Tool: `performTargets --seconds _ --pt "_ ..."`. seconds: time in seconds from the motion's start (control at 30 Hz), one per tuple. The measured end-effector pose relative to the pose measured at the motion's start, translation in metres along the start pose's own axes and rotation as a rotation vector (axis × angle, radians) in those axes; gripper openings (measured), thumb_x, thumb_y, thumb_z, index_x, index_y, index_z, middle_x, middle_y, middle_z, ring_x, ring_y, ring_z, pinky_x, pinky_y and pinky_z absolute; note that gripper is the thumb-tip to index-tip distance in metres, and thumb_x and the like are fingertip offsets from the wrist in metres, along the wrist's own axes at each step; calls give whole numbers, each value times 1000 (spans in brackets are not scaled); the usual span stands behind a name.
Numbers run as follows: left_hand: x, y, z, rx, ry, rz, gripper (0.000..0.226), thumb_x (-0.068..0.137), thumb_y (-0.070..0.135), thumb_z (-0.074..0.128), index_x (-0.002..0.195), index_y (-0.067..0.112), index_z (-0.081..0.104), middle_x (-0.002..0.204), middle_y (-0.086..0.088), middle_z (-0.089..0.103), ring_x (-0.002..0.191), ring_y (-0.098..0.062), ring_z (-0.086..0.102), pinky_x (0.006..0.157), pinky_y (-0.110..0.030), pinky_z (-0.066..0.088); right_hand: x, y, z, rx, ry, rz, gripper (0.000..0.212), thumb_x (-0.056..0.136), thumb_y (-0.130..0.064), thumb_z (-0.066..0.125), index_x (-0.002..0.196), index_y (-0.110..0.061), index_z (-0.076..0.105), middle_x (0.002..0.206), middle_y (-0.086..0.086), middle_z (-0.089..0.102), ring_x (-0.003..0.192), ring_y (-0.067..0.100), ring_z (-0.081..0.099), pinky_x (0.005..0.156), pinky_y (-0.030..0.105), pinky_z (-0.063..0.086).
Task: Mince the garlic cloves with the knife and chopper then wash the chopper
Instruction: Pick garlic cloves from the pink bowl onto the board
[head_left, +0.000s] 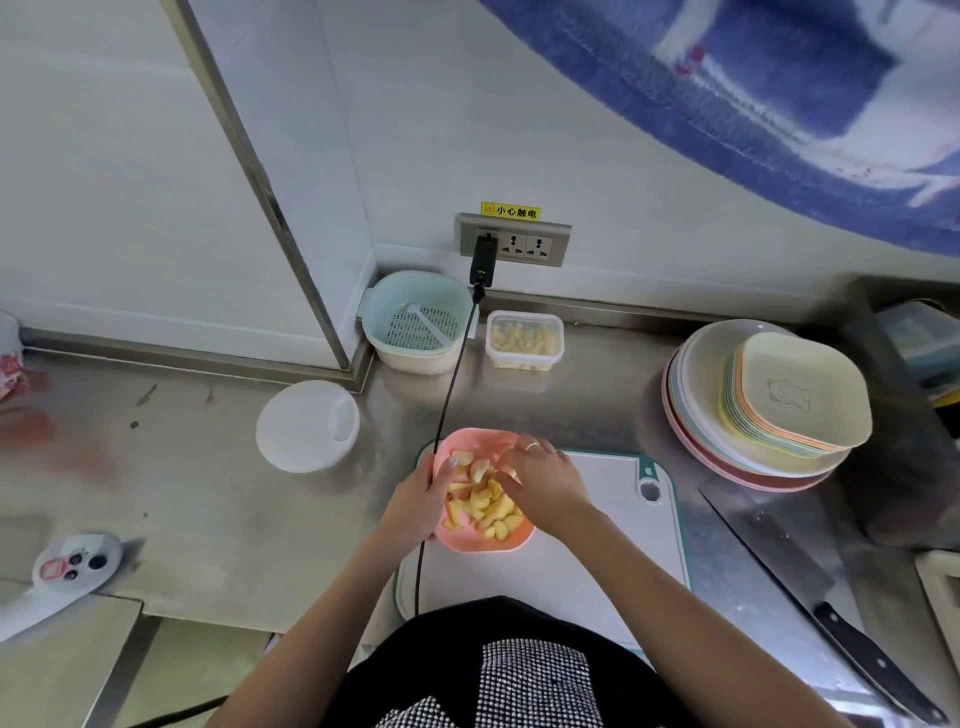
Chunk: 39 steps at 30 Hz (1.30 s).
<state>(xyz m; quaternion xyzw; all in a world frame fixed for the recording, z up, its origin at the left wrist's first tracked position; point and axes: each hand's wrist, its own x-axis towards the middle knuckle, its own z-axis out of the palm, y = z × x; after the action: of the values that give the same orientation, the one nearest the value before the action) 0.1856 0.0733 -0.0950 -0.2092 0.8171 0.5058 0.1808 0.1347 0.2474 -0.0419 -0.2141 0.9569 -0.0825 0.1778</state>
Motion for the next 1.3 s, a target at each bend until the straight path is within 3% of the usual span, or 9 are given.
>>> performTargets --seconds 0.2,0.47,0.6,0.67,0.77,0.87,1.07,1.17,1.3 --pt "0 0 1 -3 -12 9 44 94 62 30 117 30 49 90 -5 69 78 -21 69 63 -42 60 7 -7 3 -72 -54 42 46 92 -50 51 127 -21 58 131 2 54 124 21 44 99 35 39" --pt "-4 0 -1 -78 7 -15 45 93 65 30 118 34 50 87 -6 69 77 -21 70 58 -40 60 9 -6 14 73 -105 138 56 83 -54 61 128 -22 51 124 1 58 118 21 50 91 35 46" --pt "-8 2 -4 -141 6 -54 45 93 66 31 119 35 51 95 -2 69 81 -21 69 55 -33 58 4 5 1 328 -80 149 29 79 -52 67 93 -28 62 113 -3 55 105 16 53 85 33 47" --pt "-9 3 -5 -165 17 -69 49 90 68 32 117 32 53 96 -2 69 81 -21 69 53 -30 56 -2 19 -6 473 5 193 28 77 -52 70 83 -27 59 99 -5 54 90 12 53 74 29 46" --pt "-8 4 -6 -180 43 -85 46 94 64 32 115 29 53 100 -3 68 85 -20 68 60 -35 60 -15 47 -11 569 116 282 29 78 -48 72 79 -21 61 85 -8 55 78 9 50 61 22 37" --pt "-8 3 -6 -185 67 -77 49 92 66 32 114 29 54 101 -1 68 89 -21 67 66 -40 61 -29 66 -5 588 74 415 32 83 -48 68 83 -16 63 84 -6 57 77 12 51 59 17 33" --pt "-12 -1 -7 -154 159 1 83 72 85 19 117 29 60 105 2 70 100 -21 65 91 -47 53 -33 70 17 508 -31 499 33 87 -52 59 82 -20 59 90 0 63 74 18 56 63 27 42" --pt "-12 1 -8 -144 160 11 89 71 87 16 117 27 62 105 2 70 101 -21 65 94 -46 51 -30 57 11 493 164 457 30 86 -52 60 87 -22 62 95 -2 61 81 15 56 64 27 41" --pt "-13 6 -8 -140 162 10 88 71 86 15 115 26 62 101 2 70 97 -20 65 92 -45 52 -19 29 -3 355 260 47 23 84 -31 69 106 -23 66 106 -2 55 103 19 51 81 30 43"
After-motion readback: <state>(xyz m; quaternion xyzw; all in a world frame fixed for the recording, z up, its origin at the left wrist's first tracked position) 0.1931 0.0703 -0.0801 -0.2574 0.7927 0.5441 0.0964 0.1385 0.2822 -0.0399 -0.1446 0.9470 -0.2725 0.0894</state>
